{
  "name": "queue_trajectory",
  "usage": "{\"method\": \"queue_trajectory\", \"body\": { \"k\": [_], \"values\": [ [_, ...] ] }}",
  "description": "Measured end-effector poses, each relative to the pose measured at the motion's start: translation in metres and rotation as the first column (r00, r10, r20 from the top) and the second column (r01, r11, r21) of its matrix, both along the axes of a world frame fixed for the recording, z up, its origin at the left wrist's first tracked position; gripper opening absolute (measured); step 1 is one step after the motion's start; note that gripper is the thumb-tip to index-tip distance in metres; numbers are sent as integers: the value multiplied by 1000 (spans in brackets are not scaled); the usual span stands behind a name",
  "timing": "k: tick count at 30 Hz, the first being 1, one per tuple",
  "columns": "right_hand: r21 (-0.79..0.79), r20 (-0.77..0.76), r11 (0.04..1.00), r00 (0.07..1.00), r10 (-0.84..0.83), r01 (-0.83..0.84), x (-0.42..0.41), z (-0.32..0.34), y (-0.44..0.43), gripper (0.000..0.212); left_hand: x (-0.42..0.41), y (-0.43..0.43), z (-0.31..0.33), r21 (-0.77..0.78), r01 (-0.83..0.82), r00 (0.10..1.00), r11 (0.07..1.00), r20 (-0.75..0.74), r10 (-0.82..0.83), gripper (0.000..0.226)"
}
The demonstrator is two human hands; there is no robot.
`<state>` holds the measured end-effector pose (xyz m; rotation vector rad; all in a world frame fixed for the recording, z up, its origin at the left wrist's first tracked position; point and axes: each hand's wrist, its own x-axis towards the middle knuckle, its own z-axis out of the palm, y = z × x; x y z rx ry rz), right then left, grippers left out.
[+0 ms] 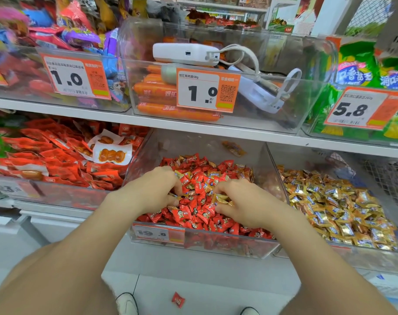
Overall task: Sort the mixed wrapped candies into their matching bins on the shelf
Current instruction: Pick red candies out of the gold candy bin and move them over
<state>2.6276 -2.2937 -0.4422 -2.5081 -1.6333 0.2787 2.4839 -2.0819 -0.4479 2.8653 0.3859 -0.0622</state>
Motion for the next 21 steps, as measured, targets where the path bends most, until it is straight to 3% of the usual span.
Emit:
{"method": "queue_trajectory", "body": {
  "k": [3,6,8,11,13,16,21],
  "values": [
    [168,-67,984,997,-46,57,1,2,0,17,0,-2,3,-8,-19,998,1000,55,19,18],
    [250,-295,947,947,-125,203,6,11,-3,19,-1,-7,6,-58,-5,988,998,156,14,24],
    [242,-484,925,863,-147,294,7,15,-5,13,-2,-10,8,-123,27,982,992,191,-3,19],
    [262,-701,868,701,-128,421,10,17,-6,8,1,-17,10,-208,22,992,978,130,5,8],
    [260,-791,823,600,-119,506,13,16,-5,12,5,-21,10,-132,-35,991,991,121,51,9],
    [193,-843,797,512,-163,572,12,18,-3,15,8,-25,10,38,-88,987,995,137,82,16],
    [144,-849,765,475,-230,628,12,17,1,21,12,-25,2,92,-30,999,995,39,27,38]
  ]
}}
